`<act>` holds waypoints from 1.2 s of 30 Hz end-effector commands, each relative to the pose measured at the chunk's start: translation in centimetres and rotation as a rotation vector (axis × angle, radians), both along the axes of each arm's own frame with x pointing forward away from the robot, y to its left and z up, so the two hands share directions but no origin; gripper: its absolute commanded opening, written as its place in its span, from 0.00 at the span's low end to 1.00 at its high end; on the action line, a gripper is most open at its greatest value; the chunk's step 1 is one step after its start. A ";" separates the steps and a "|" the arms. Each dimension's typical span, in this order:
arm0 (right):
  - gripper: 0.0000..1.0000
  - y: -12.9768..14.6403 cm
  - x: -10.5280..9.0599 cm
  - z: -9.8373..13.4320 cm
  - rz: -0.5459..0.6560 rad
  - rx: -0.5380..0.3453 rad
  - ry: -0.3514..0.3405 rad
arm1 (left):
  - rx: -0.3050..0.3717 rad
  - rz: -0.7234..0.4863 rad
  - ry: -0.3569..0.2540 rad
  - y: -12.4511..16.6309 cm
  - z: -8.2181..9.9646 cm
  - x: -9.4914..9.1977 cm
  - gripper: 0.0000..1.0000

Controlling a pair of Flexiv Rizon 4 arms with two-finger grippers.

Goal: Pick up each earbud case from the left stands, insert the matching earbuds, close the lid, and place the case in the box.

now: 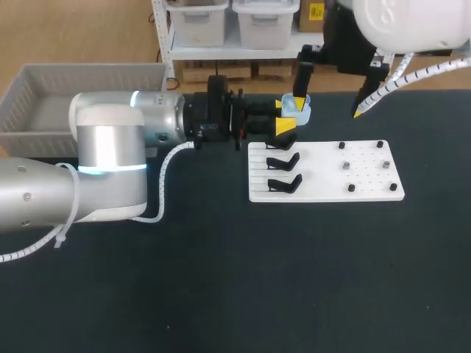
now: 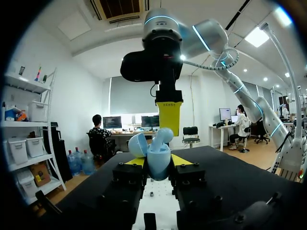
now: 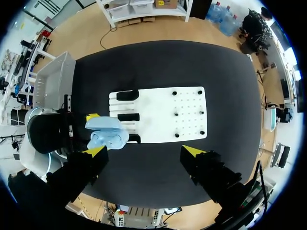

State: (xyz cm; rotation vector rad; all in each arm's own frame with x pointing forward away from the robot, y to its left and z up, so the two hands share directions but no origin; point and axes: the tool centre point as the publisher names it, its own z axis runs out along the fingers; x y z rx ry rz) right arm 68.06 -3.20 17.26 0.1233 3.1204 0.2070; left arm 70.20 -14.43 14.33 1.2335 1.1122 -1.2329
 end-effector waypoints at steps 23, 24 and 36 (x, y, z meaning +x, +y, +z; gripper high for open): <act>1.00 0.5 -0.5 0.8 0.021 0.000 0.010 | -0.001 0.005 -0.002 0.0 0.0 -0.1 0.00; 1.00 0.5 -0.5 0.8 0.020 0.001 0.010 | -0.001 0.005 -0.002 0.0 0.0 -0.1 0.00; 1.00 0.1 0.2 1.3 -0.036 0.032 -0.030 | -0.001 0.005 -0.002 0.0 0.0 -0.1 0.00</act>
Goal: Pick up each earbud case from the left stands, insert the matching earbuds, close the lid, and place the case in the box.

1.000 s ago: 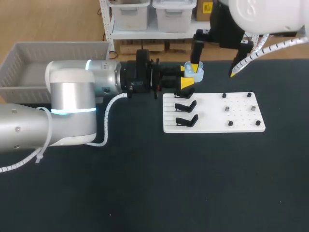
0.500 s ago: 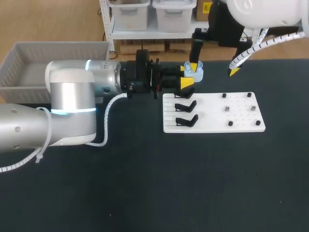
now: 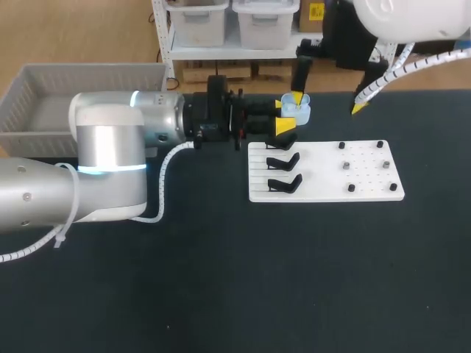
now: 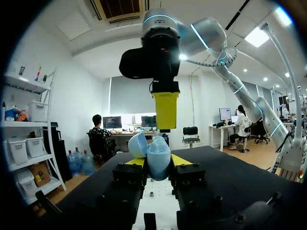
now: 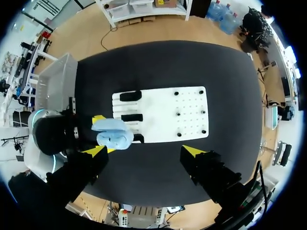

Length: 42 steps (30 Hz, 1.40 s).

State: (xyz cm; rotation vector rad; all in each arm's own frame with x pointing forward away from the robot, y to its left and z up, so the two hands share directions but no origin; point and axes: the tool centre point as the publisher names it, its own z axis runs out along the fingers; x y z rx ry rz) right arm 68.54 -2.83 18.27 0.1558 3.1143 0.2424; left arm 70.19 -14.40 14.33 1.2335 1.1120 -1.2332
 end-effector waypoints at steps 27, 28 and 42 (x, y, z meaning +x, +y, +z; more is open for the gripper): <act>1.00 -0.4 5.6 -1.7 -0.159 -0.031 -0.039 | -0.001 0.005 -0.002 0.0 0.0 -0.1 0.00; 1.00 -0.3 5.5 -1.8 -0.157 -0.035 -0.037 | -0.001 0.005 -0.002 0.0 0.0 -0.1 0.00; 1.00 -0.5 3.2 -2.1 -0.132 -0.061 0.003 | -0.001 0.005 -0.002 0.0 0.0 -0.1 0.00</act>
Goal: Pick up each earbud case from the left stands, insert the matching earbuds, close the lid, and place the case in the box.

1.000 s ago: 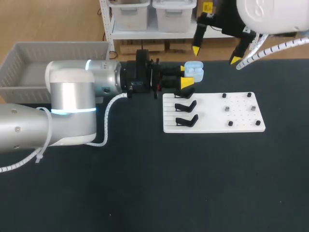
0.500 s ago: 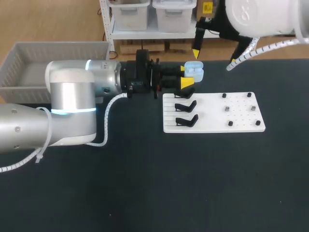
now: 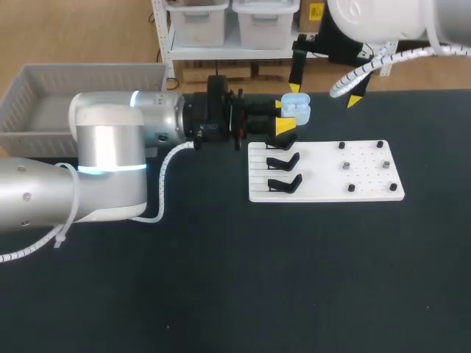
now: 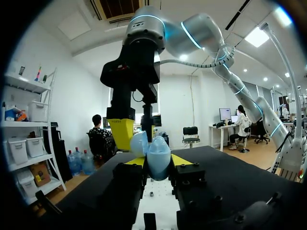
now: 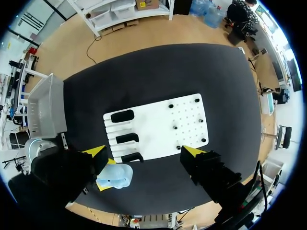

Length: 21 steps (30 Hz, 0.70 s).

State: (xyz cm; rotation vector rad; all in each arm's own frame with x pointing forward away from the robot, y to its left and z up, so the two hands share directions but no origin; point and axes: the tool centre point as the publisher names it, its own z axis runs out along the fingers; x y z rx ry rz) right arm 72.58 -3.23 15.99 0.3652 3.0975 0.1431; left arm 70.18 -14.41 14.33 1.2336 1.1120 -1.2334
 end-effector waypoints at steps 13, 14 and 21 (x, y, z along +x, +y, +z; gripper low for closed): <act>1.00 -0.5 -1.8 0.9 0.000 0.003 -0.034 | -0.001 0.005 -0.002 0.0 0.0 -0.1 0.00; 1.00 -0.7 -1.7 1.3 -0.010 0.015 -0.056 | -0.001 0.005 -0.002 0.0 0.0 -0.1 0.00; 1.00 -3.5 -2.0 6.3 -0.038 0.154 -0.207 | 0.011 -0.005 -0.042 0.0 2.0 -0.3 0.00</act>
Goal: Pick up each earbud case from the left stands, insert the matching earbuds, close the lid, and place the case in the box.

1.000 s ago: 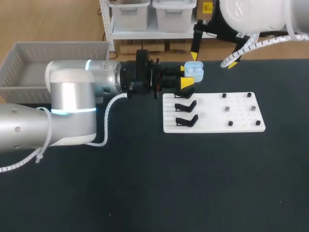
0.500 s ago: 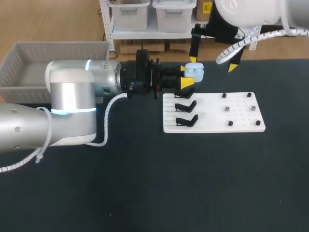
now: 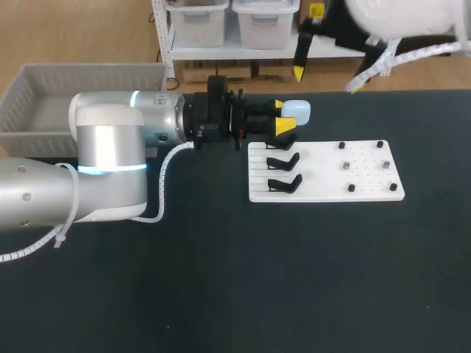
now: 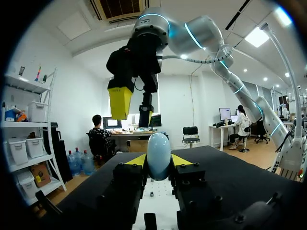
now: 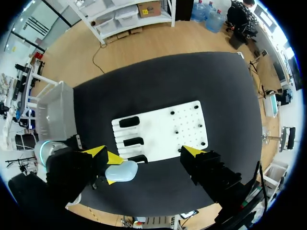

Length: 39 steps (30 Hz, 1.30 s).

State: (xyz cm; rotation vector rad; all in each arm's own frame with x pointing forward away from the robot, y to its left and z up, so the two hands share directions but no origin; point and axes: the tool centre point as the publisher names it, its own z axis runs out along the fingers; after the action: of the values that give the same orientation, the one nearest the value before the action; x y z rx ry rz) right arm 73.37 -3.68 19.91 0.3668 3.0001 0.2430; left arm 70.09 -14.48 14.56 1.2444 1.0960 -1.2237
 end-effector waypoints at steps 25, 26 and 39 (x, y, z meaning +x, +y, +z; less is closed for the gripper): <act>1.00 -4.0 -3.0 3.6 -0.051 0.155 -0.130 | 0.314 0.587 -0.077 25.0 8.1 10.9 0.00; 1.00 -4.0 -3.0 3.6 -0.051 0.155 -0.130 | 0.359 0.627 -0.066 26.5 7.4 11.7 0.00; 1.00 -4.0 -3.0 3.6 -0.051 0.155 -0.130 | 0.650 0.699 0.007 36.6 2.7 16.2 0.00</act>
State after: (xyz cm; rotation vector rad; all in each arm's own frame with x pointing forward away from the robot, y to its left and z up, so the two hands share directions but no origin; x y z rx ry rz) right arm 70.46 -7.70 23.52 0.4213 2.8523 0.4788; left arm 86.42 21.70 16.64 1.0685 1.6906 -0.3853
